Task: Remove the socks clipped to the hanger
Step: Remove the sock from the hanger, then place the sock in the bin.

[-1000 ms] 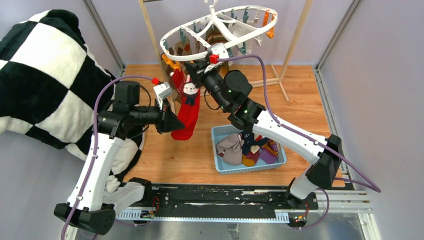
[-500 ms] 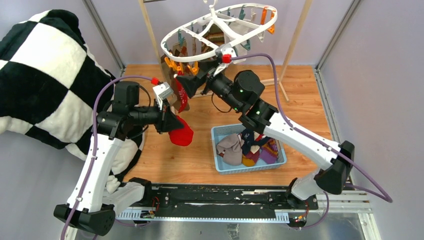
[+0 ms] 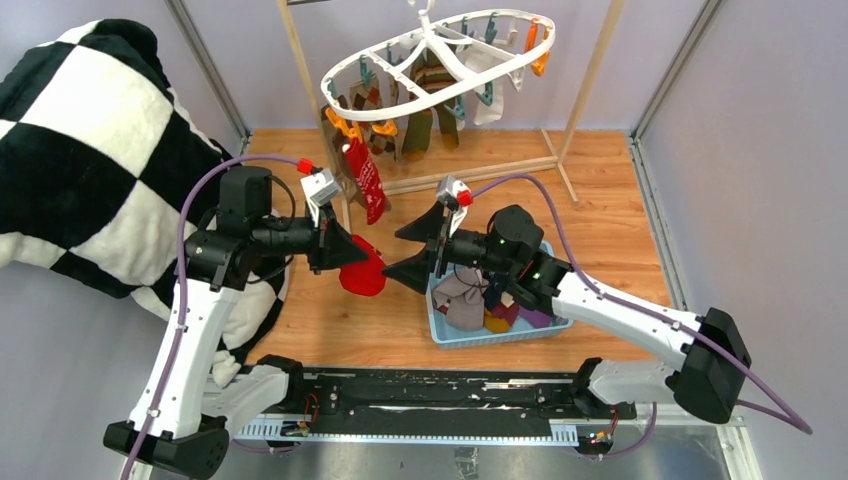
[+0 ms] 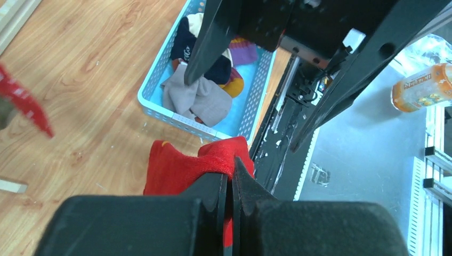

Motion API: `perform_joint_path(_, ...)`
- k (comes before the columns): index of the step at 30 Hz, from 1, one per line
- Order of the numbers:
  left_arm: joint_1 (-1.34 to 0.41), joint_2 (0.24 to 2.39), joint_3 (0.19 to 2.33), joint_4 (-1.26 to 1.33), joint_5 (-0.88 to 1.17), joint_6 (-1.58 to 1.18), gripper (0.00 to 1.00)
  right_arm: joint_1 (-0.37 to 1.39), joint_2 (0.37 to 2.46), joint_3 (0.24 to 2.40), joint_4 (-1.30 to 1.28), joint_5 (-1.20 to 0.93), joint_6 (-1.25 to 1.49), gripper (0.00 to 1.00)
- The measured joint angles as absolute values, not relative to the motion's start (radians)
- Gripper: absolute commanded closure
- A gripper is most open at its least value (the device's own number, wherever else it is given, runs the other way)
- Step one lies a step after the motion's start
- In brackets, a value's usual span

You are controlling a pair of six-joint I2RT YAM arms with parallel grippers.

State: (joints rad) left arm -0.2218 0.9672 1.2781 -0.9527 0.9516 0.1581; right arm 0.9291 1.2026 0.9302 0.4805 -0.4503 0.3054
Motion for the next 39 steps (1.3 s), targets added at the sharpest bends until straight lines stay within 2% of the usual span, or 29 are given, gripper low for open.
perform_joint_path(5, -0.225, 0.959, 1.292, -0.952, 0.979, 0.152, 1.0, 0.926, 1.283, 0.908, 0.612, -0.599, 0.406, 0.0)
perform_joint_path(7, -0.225, 0.955, 1.298, -0.952, 0.986, 0.146, 1.0, 0.925, 1.327, 0.915, 0.676, -0.643, 0.451, 0.06)
perform_joint_path(9, -0.225, 0.952, 1.304, -0.952, 0.988, 0.142, 1.0, 0.925, 1.371, 0.931, 0.732, -0.675, 0.488, 0.17)
perform_joint_path(11, -0.225, 0.952, 1.31, -0.952, 0.989, 0.139, 1.0, 0.925, 1.401, 0.945, 0.769, -0.7, 0.515, 0.33)
perform_joint_path(14, -0.226, 0.952, 1.317, -0.953, 0.988, 0.137, 0.99, 0.925, 1.432, 0.971, 0.805, -0.735, 0.548, 0.62)
perform_joint_path(15, -0.226, 0.952, 1.319, -0.952, 0.987, 0.135, 0.94, 0.925, 1.437, 0.976, 0.815, -0.741, 0.558, 0.78)
perform_joint_path(16, -0.226, 0.952, 1.323, -0.953, 0.987, 0.134, 0.86, 0.925, 1.438, 0.979, 0.817, -0.748, 0.556, 0.87)
perform_joint_path(17, -0.226, 0.952, 1.327, -0.952, 0.986, 0.133, 0.75, 0.925, 1.438, 0.983, 0.813, -0.759, 0.563, 0.94)
perform_joint_path(18, -0.226, 0.952, 1.33, -0.952, 0.985, 0.13, 0.58, 0.925, 1.436, 0.988, 0.805, -0.761, 0.557, 0.98)
perform_joint_path(21, -0.226, 0.952, 1.341, -0.953, 0.978, 0.125, 0.14, 0.923, 1.419, 0.992, 0.751, -0.76, 0.525, 1.0)
perform_joint_path(22, -0.226, 0.951, 1.344, -0.953, 0.972, 0.12, 0.02, 0.922, 1.409, 0.992, 0.725, -0.76, 0.514, 1.0)
perform_joint_path(27, -0.227, 0.951, 1.366, -0.953, 0.91, 0.112, 0.0, 0.904, 1.33, 0.978, 0.606, -0.752, 0.459, 1.0)
perform_joint_path(33, -0.196, 0.967, 1.382, -0.968, 0.817, 0.124, 0.0, 0.82, 1.176, 0.858, 0.418, -0.662, 0.392, 1.0)
perform_joint_path(39, -0.019, 1.031, 1.367, -0.974, 0.827, 0.125, 0.0, 0.739, 1.101, 0.765, 0.122, -0.477, 0.301, 0.84)
